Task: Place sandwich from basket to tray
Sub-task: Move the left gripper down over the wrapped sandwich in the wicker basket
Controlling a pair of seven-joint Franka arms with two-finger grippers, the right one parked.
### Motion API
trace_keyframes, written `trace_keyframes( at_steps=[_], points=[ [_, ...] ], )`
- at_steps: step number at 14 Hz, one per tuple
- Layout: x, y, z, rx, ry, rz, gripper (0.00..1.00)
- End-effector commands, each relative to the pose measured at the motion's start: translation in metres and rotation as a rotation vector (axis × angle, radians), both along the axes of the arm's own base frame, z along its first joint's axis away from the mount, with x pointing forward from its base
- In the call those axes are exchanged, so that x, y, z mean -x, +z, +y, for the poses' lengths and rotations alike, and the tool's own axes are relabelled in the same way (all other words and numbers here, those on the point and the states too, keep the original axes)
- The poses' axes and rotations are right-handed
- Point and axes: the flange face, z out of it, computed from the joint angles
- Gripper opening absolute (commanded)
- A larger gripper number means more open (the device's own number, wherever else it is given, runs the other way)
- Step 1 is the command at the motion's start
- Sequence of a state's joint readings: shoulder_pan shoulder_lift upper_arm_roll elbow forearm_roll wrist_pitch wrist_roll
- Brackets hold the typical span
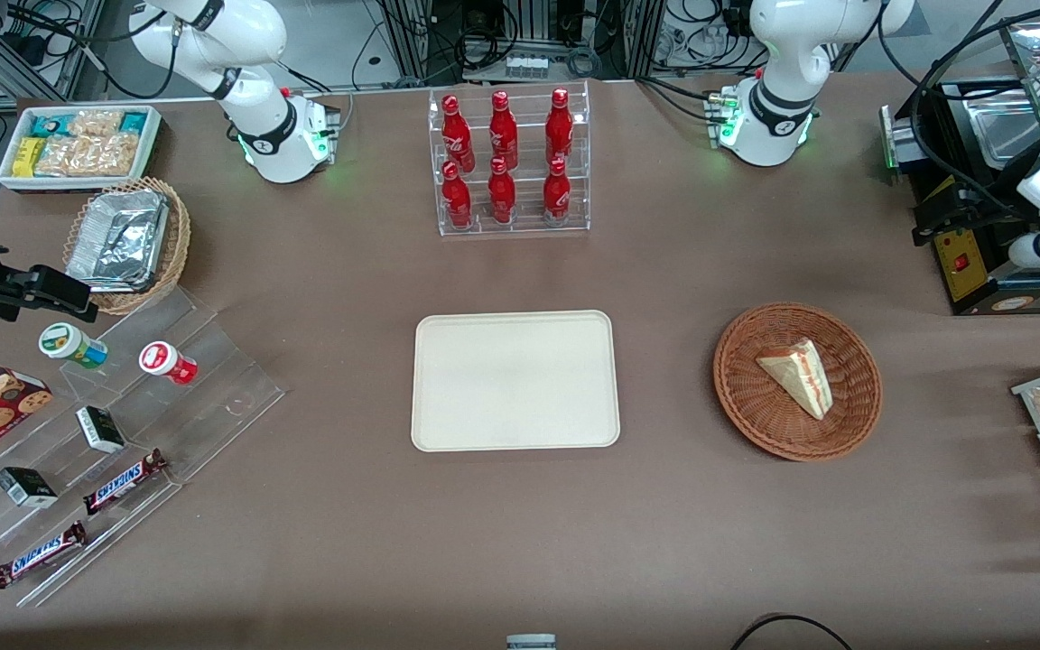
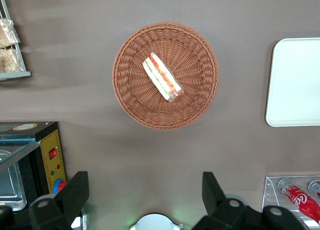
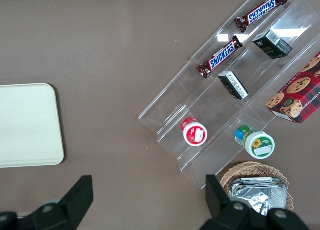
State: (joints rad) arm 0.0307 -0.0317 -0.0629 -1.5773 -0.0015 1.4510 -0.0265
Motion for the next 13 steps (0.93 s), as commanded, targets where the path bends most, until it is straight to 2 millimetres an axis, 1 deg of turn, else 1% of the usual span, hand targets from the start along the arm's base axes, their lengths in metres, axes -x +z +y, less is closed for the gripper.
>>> trace_keyframes(
  at_steps=[1, 3, 6, 8, 11, 13],
  points=[
    [0.001, 0.007, 0.002, 0.002, 0.006, 0.005, 1.00],
    [-0.005, 0.002, 0.004, -0.004, 0.012, 0.013, 1.00],
    [-0.018, -0.022, 0.007, -0.020, 0.032, 0.044, 1.00],
    [-0.030, -0.047, 0.012, -0.040, 0.090, 0.064, 1.00],
    [-0.033, -0.098, 0.019, -0.051, 0.206, 0.046, 1.00],
    [-0.037, -0.134, 0.017, -0.055, 0.274, 0.017, 1.00]
  ],
)
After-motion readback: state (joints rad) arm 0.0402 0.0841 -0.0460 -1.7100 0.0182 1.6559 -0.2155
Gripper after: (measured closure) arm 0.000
